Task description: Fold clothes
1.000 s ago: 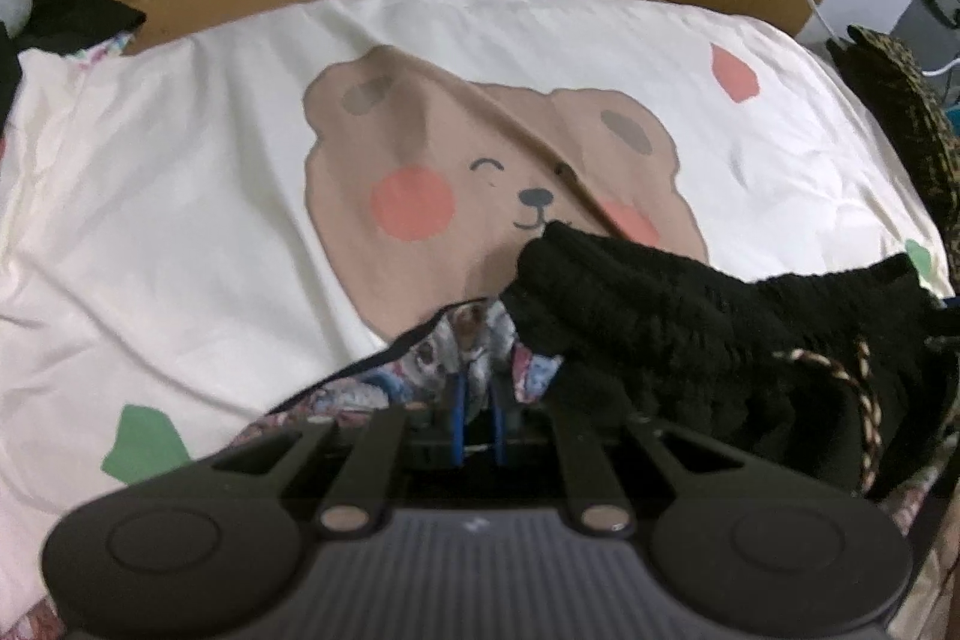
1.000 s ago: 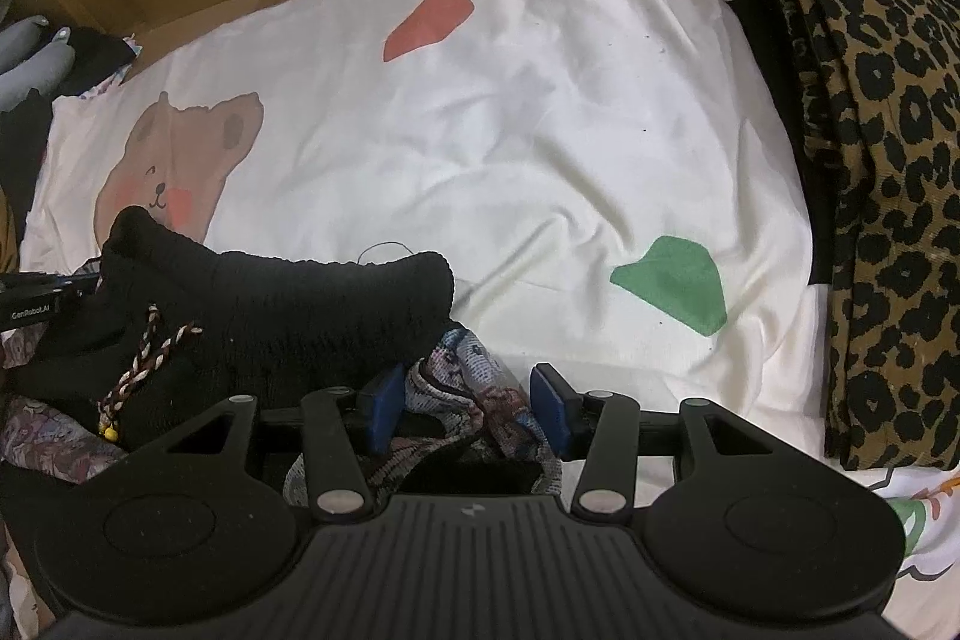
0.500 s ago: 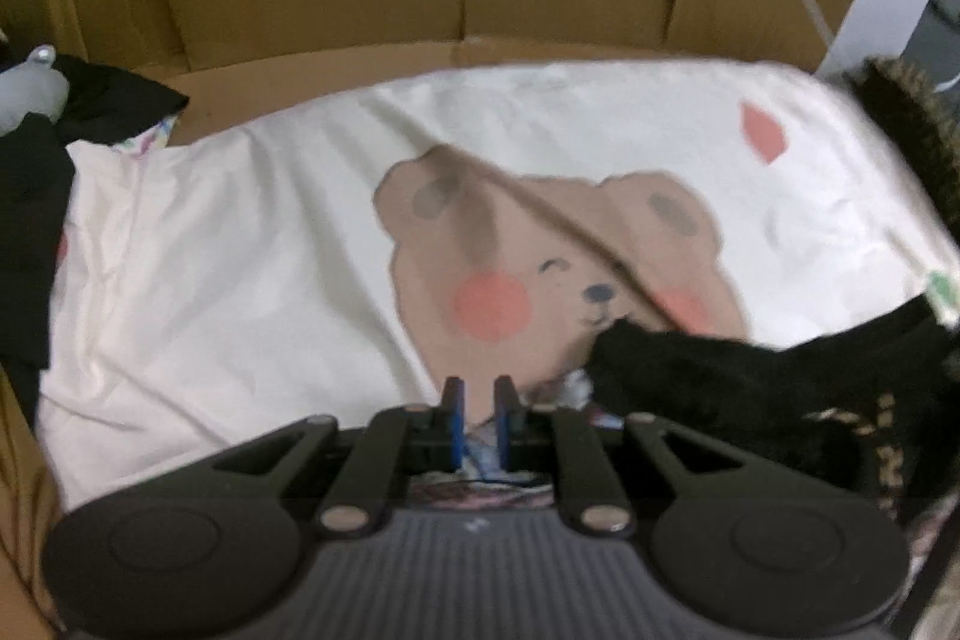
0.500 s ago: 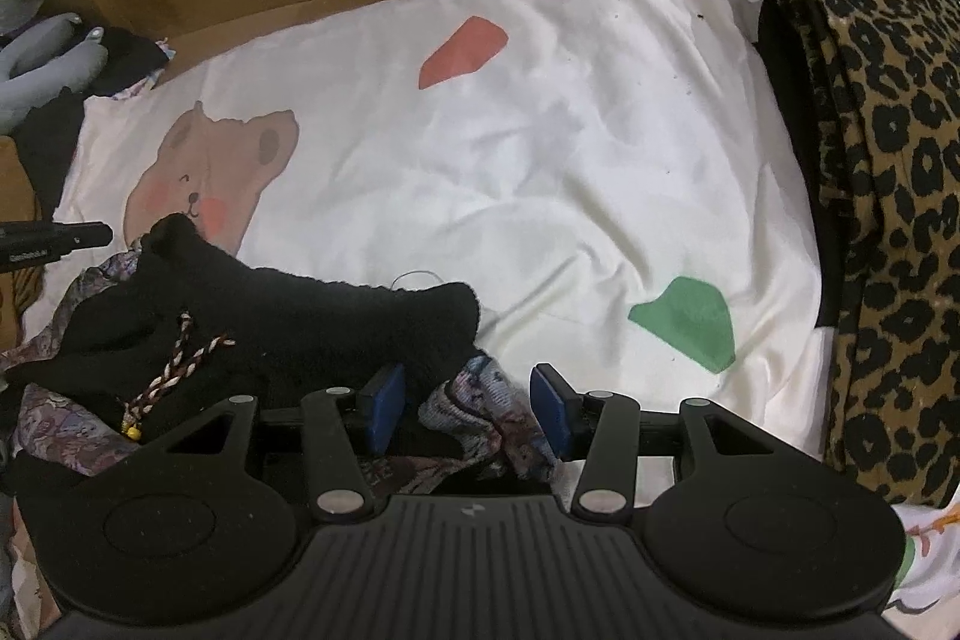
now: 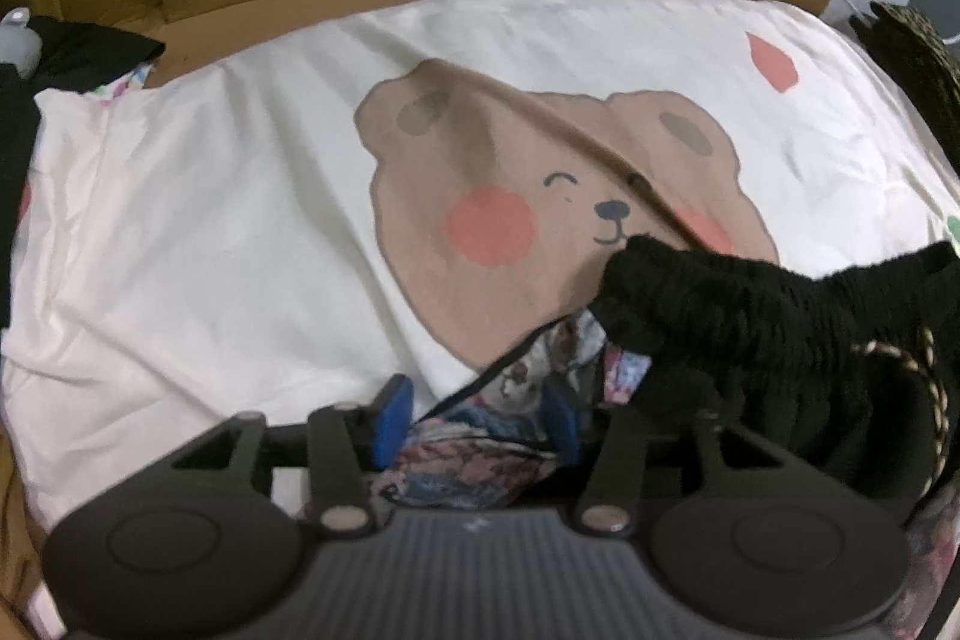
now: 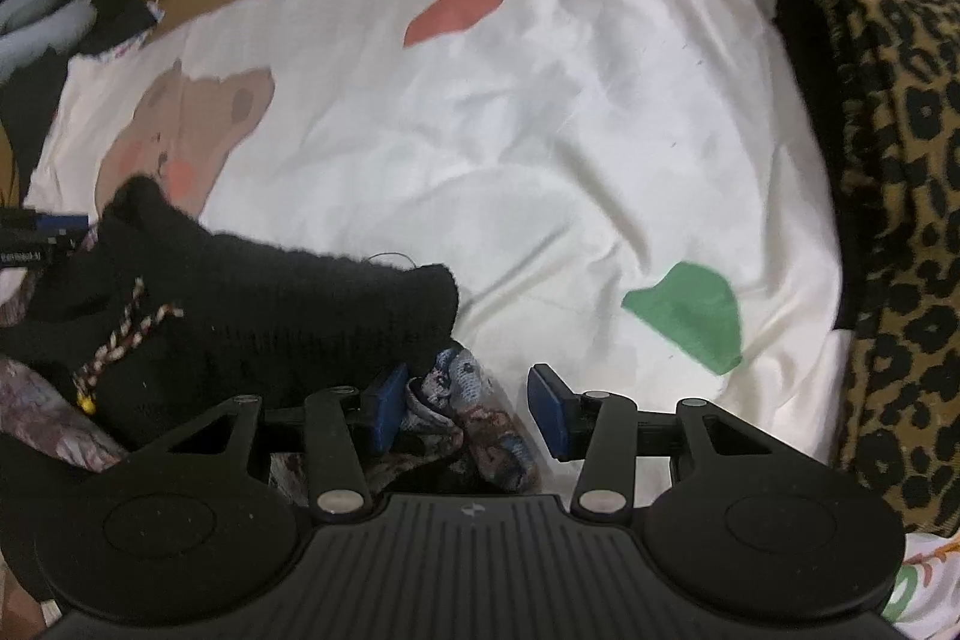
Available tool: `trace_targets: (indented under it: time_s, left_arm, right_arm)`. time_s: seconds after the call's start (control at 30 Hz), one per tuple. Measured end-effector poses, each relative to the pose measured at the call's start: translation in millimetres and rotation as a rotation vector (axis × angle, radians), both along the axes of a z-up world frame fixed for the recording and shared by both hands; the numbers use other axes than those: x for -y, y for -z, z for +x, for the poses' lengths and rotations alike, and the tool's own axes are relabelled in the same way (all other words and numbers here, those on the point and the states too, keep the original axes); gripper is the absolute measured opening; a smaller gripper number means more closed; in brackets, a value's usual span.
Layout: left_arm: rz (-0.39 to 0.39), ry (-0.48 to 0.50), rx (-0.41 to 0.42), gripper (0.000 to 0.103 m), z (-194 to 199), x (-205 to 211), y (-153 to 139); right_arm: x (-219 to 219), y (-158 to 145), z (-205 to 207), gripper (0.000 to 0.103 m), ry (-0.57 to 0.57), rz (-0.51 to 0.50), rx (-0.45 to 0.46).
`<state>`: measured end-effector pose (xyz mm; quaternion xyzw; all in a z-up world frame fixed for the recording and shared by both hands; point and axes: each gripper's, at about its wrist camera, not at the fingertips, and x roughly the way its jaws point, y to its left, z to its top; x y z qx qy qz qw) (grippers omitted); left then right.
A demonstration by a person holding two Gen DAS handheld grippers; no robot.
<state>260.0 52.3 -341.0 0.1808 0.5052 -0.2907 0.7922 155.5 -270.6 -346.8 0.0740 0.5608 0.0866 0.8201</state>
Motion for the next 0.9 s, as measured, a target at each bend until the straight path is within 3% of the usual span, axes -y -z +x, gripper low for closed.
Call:
trace_targets:
  time_s: [0.1,0.13,0.2,0.27,0.33,0.5,0.73,0.9]
  left_arm:
    - [-0.003,0.002,-0.007,0.051,0,0,1]
    - [-0.002,0.001,-0.012,0.046,0,0,0]
    - [-0.009,0.016,-0.036,0.035,0,0,-1]
    - [-0.015,0.021,-0.067,0.017,2,-1,-2]
    - [-0.022,0.01,-0.091,0.007,7,-3,-4]
    - [-0.063,-0.024,-0.044,0.004,5,-11,-25]
    - [-0.081,-0.06,0.105,0.004,10,-26,-70]
    - [-0.1,-0.132,0.166,0.004,27,-41,-84]
  right_arm:
    - [-3,4,-1,0.046,-0.026,0.005,-0.007]
    - [-5,3,-1,0.035,-0.038,0.012,-0.006]
    - [-9,0,-1,0.023,-0.069,0.018,-0.004]
    - [-14,-6,-3,0.018,-0.096,-0.011,0.009]
    - [-16,-15,-1,0.013,-0.11,-0.024,0.028]
    - [-16,-48,11,0.008,-0.096,-0.019,0.121]
    - [-34,-85,40,0.007,-0.128,-0.044,0.235]
    - [-55,-96,76,0.007,-0.21,-0.103,0.27]
